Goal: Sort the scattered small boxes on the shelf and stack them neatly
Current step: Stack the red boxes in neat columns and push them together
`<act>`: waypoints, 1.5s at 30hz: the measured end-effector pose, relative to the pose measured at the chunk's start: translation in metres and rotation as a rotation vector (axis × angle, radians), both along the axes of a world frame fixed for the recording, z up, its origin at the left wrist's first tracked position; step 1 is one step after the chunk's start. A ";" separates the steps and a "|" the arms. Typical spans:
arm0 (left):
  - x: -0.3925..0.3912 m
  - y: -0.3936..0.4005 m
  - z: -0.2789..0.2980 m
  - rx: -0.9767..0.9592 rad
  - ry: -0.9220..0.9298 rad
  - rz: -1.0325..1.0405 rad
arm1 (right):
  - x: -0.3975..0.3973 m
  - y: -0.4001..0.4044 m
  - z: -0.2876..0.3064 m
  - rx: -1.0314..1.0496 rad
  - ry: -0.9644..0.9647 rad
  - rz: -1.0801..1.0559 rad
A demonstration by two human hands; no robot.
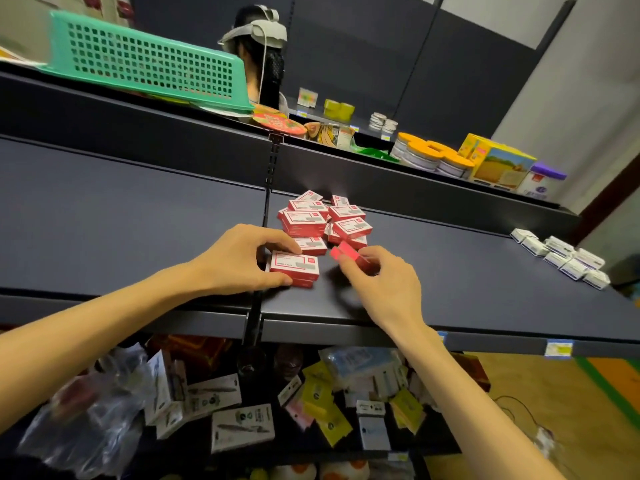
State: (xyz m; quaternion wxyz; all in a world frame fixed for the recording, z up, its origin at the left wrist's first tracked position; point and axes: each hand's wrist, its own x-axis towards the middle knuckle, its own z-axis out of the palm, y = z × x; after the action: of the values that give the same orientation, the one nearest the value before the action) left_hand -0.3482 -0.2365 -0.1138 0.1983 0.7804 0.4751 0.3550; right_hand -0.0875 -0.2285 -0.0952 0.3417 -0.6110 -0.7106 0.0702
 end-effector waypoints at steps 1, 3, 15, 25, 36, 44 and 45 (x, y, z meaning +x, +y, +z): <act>0.000 0.000 0.000 0.003 0.003 0.002 | 0.000 0.000 0.002 0.007 0.016 -0.004; 0.001 0.001 0.002 0.003 0.013 0.000 | 0.001 0.001 0.004 0.017 0.037 -0.017; 0.001 -0.001 0.002 -0.017 0.021 0.004 | 0.020 0.014 0.003 -0.170 0.495 -0.080; 0.002 0.000 0.002 -0.042 0.008 0.002 | 0.033 0.016 -0.008 -0.007 0.490 -0.089; 0.001 -0.001 0.004 -0.037 0.007 0.009 | 0.017 0.023 -0.011 -0.098 -0.154 0.032; 0.001 0.000 0.001 -0.049 -0.013 0.005 | 0.020 0.001 -0.006 -0.109 -0.179 0.054; 0.001 0.001 0.001 -0.049 -0.011 0.006 | 0.020 -0.002 -0.004 -0.136 -0.082 0.082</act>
State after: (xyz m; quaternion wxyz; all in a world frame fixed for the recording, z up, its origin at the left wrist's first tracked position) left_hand -0.3472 -0.2357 -0.1124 0.2188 0.7718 0.4851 0.3482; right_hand -0.0670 -0.2305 -0.0996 0.2667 -0.6056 -0.7421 0.1073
